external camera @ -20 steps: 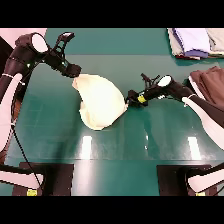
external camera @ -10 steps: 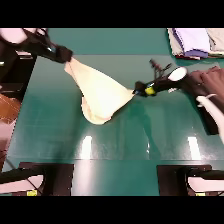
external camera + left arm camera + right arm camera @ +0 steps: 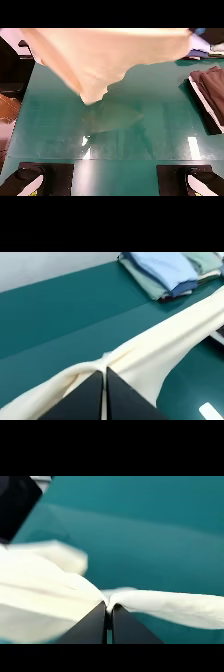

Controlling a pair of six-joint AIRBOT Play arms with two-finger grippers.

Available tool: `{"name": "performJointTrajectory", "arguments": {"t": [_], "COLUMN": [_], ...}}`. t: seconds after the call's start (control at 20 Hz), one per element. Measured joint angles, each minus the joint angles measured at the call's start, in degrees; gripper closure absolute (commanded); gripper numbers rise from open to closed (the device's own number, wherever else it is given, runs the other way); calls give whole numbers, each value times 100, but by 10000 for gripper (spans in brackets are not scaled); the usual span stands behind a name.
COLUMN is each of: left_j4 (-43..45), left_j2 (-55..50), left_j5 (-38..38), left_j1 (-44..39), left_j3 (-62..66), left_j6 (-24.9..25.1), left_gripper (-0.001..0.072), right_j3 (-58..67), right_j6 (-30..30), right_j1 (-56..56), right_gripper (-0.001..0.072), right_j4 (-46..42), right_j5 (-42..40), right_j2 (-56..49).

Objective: Fold the shirts.

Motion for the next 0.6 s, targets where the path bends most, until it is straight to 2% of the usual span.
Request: {"name": "performJointTrajectory", "arguments": {"t": [0.15, 0.35, 0.6], "left_j4": [-214, -251, -160], "left_j2": [264, 90, -640], "left_j5": [2, -326, -1257], "left_j1": [0, 0, -61], "left_j3": [142, 17, -1213], "left_j6": [-2, -39, -109], "left_gripper": [686, 686, 685], "right_j3": [728, 1379, 673], "right_j6": [17, 173, 199], "right_j1": [-37, -48, 286], "right_gripper": [698, 697, 698], "right_j4": [-109, -367, -535], "right_j5": [212, 680, 1207], "right_j2": [151, -372, -1399]}}
